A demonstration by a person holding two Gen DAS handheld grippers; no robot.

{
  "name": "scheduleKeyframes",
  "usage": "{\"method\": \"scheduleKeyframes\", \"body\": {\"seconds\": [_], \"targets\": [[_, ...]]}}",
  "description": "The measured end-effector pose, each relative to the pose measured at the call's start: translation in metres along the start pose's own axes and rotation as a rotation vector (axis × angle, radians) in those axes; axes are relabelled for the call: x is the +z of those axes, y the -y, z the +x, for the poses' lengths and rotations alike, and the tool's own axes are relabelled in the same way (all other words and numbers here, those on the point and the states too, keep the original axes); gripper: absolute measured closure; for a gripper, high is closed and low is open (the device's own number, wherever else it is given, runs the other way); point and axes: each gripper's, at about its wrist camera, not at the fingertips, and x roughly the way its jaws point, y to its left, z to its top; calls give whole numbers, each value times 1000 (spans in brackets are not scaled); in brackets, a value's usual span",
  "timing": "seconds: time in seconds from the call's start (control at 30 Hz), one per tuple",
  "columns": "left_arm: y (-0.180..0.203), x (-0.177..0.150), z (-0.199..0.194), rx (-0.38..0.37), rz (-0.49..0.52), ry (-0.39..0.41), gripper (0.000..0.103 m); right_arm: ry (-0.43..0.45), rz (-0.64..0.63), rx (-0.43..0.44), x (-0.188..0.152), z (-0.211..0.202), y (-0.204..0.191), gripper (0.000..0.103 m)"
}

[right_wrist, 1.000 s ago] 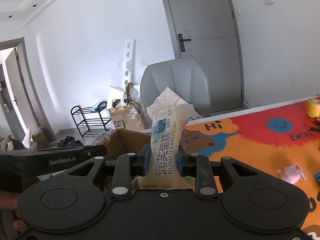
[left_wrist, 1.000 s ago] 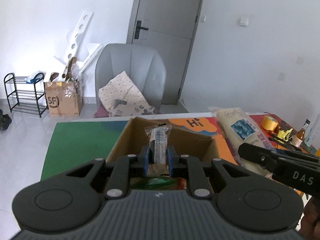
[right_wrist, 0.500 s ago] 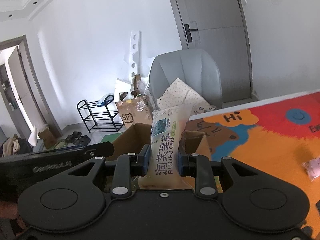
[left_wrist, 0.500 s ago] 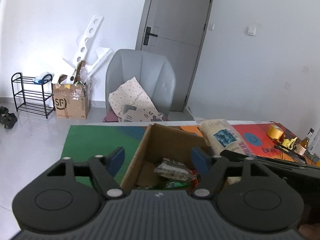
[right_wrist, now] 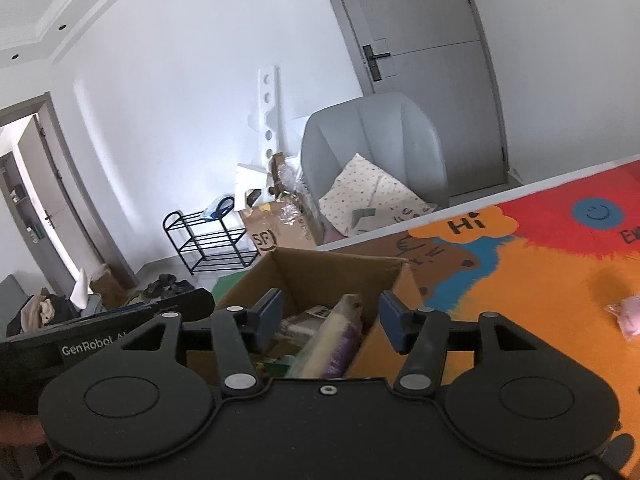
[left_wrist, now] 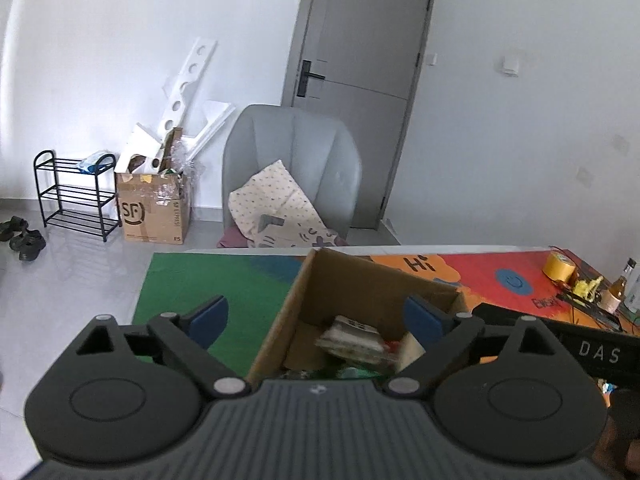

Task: Organize snacks
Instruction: 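Carry both packets over the cardboard box and open both grippers to drop them, then move both open grippers toward the pink candy and blue wrappers on the table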

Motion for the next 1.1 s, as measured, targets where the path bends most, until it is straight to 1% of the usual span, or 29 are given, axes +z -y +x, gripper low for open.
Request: {"method": "scheduleKeyframes", "body": {"seconds": [0.13,0.2,0.27,0.4,0.43,0.5,0.63,0.73,0.83,1.1], "targets": [[10,-3,1,-15,17,-9,8,-2,15,-25,-3,-7,11,39],[15,-5,1,-22,23,-15,7,2,20,-37,-5,-12,17,32],[21,-6,2,-30,32,-21,7,9,21,-46,-6,-17,22,28],[32,-8,3,-41,40,-33,6,6,33,-57,-9,-25,34,24],[35,-8,3,-43,43,-34,6,7,38,-64,-9,-27,37,23],[41,-9,2,-49,51,-35,3,10,48,-75,-10,-32,43,17],[55,-8,3,-61,62,-37,0,15,67,-93,-10,-43,57,12],[67,-8,4,-88,69,-55,0,17,77,-105,-11,-52,68,7],[81,-8,3,-113,83,-61,0,23,83,-109,-11,-62,79,1],[117,-11,2,-149,102,-71,0,35,105,-159,-14,-87,111,0]]}}
